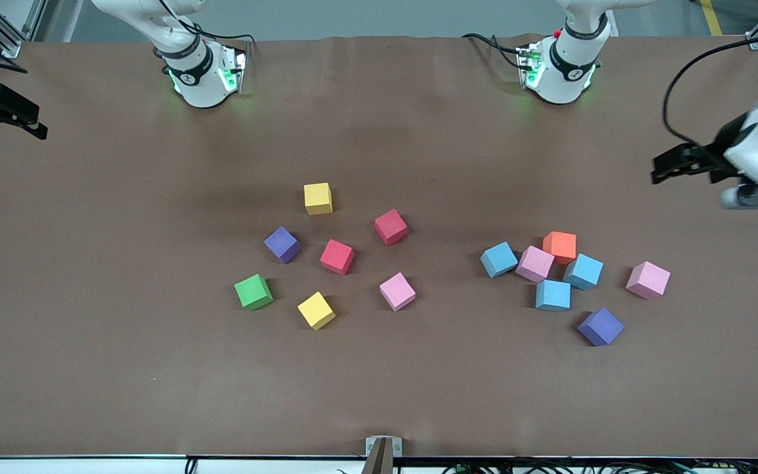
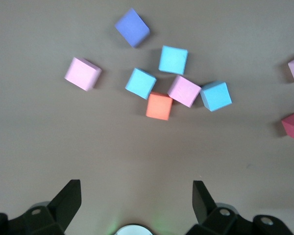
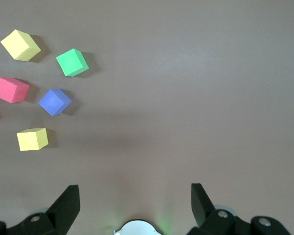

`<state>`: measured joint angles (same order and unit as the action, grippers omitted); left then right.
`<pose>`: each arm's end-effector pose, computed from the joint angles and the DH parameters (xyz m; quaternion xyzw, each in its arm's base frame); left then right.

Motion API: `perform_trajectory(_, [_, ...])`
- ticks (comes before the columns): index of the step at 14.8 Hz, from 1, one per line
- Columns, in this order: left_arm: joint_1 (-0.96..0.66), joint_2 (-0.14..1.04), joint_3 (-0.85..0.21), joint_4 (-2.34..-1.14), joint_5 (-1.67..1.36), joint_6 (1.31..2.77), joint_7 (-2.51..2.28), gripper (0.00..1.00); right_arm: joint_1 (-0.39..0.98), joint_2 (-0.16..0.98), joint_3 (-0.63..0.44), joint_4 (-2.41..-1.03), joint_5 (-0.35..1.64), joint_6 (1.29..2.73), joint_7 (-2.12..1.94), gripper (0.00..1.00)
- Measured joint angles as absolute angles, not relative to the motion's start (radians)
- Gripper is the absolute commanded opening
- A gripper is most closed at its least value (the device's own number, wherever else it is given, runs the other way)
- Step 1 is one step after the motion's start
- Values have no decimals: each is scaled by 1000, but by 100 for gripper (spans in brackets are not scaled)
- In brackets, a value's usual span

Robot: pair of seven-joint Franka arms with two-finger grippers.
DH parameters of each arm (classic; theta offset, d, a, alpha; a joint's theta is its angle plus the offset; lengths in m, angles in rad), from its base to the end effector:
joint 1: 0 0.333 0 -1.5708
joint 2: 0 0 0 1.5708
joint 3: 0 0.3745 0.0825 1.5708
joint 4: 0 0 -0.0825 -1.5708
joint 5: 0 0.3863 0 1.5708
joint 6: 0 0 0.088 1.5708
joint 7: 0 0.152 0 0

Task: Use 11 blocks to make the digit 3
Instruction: 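Reach the left gripper down to a light blue cube in the cluster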

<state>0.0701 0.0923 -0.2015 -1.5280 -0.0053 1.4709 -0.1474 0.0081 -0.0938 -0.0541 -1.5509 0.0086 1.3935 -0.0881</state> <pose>0.5662 -0.0702 0.5992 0.9972 0.0076 -0.0746 0.0015 0.4992 -0.0232 0.6820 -0.9992 -0.0219 0.0313 0.0089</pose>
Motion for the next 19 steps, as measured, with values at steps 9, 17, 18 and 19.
perform_trajectory(9, [62,174,-376,-1796,-6,1870,-533,100,8,-94,-57,-1551,30,1386,-88,100])
perform_trajectory(17, [-31,283,-395,-1962,74,2198,-765,100,7,-94,-58,-1551,30,1386,-88,100])
perform_trajectory(18, [-39,288,-395,-1988,75,2237,-772,100,6,-94,-58,-1551,30,1386,-88,100])
perform_trajectory(19, [-45,291,-395,-2013,75,2272,-778,100,4,-94,-58,-1551,30,1386,-88,100])
